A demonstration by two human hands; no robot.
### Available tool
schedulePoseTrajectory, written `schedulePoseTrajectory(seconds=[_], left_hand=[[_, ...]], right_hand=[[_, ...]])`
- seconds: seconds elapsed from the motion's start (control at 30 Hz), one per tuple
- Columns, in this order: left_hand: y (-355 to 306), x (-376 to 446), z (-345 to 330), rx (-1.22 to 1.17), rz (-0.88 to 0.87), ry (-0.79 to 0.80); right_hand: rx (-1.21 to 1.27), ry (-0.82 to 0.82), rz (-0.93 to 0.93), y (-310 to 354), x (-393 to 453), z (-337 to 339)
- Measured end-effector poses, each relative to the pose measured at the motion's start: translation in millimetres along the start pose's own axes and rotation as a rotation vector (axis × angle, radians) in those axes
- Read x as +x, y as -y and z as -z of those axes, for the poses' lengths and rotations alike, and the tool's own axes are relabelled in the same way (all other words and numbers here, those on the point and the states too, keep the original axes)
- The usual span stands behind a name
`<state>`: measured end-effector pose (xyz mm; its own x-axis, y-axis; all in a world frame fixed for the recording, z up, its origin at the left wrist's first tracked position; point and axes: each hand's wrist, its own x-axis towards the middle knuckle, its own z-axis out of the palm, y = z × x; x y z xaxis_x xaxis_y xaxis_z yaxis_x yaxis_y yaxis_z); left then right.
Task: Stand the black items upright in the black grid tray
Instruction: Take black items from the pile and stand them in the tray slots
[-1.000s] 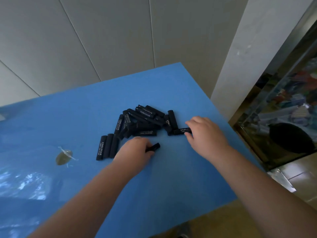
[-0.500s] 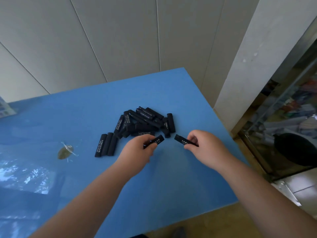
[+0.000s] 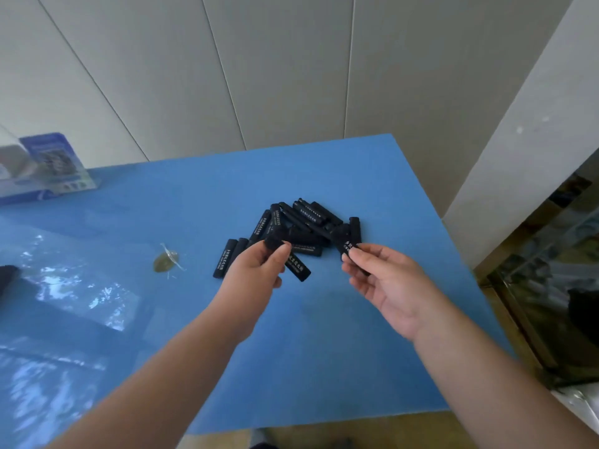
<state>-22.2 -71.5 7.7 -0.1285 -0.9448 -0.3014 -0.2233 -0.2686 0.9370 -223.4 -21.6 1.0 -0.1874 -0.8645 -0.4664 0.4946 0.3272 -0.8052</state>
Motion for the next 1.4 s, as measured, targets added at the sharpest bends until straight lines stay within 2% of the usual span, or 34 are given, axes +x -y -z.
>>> schedulePoseTrajectory(seconds=[0.17,0.3,0.43,0.6,0.8,1.1,1.27,1.4], left_hand=[[6,-12,20,-0.195,0.053,-0.025],[17,-22,51,-0.208,0.083,-0.131],[26,-32,85,-0.260,0.131,-0.228],[38,-52,134,-0.295,0.155,-0.296],[63,-103,216,-0.373,0.144,-0.353],[96,-187,353,-0.391,0.042,-0.301],[116,-206,414,-0.347,0.040,-0.421],[129,-198,449,-0.418,0.054,-0.532]], right_hand=[[-0.017,0.104,-0.079,-17,7,-30],[-0.111,0.188,-0.118,-29,6,-64],[-0.283,0.281,-0.113,-45,1,-101],[-0.558,0.313,-0.020,-68,-11,-150],[-0.601,0.429,-0.073,-112,-42,-227],[-0.804,0.672,0.053,-182,-109,-348],[-0.795,0.701,0.103,-216,-126,-402],[-0.787,0.718,0.092,-234,-123,-434]])
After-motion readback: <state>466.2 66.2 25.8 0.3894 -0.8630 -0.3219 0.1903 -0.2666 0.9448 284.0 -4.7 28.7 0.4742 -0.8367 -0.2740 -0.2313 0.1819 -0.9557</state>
